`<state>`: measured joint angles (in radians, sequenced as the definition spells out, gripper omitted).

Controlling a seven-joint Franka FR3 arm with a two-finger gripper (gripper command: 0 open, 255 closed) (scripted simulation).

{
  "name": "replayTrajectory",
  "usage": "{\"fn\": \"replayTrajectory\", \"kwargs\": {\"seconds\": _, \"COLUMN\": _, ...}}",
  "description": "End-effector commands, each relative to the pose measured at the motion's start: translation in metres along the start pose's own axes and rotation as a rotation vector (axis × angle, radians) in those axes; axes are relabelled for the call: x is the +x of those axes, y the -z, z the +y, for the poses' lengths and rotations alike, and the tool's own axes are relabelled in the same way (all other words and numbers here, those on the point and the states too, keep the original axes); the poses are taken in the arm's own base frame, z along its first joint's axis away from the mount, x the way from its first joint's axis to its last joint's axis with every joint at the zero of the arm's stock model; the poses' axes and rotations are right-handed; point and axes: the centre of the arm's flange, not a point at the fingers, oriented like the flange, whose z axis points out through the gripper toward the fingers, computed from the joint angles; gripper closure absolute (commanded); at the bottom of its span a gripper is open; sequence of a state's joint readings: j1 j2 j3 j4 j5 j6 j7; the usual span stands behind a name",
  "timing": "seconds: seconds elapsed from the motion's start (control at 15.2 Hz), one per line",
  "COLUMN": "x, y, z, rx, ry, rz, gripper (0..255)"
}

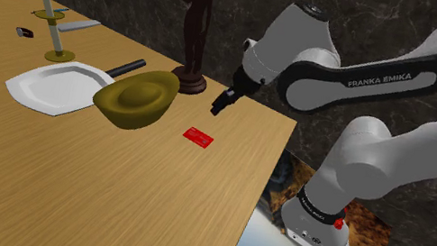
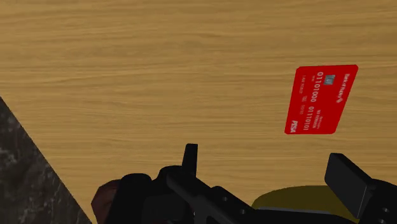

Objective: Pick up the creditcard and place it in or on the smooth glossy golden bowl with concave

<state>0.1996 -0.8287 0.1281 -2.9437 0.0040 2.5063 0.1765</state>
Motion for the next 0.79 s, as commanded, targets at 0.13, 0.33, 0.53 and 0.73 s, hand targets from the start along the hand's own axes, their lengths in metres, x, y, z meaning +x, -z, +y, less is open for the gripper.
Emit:
{"fn": "replayTrajectory", "kwargs": {"seconds": 0.13, "x": -0.014, "y": -0.037, "z": -0.034, "rx": 0.047, "ry": 0.064, "rz": 0.112, "gripper": 0}}
{"fn": "replayTrajectory", "kwargs": {"seconds": 0.33, "x": -0.022, "y": -0.064, "z": -0.059, "rx": 0.079, "ry": 0.110, "rz": 0.188, "gripper": 0}}
{"fn": "replayTrajectory", "kwargs": {"seconds": 0.53, "x": -0.019, "y": -0.079, "z": -0.060, "rx": 0.079, "ry": 0.110, "rz": 0.188, "gripper": 0}}
{"fn": "replayTrajectory", "kwargs": {"seconds": 0.73, "x": -0.017, "y": -0.095, "z": -0.062, "rx": 0.079, "ry": 0.110, "rz": 0.188, "gripper": 0}}
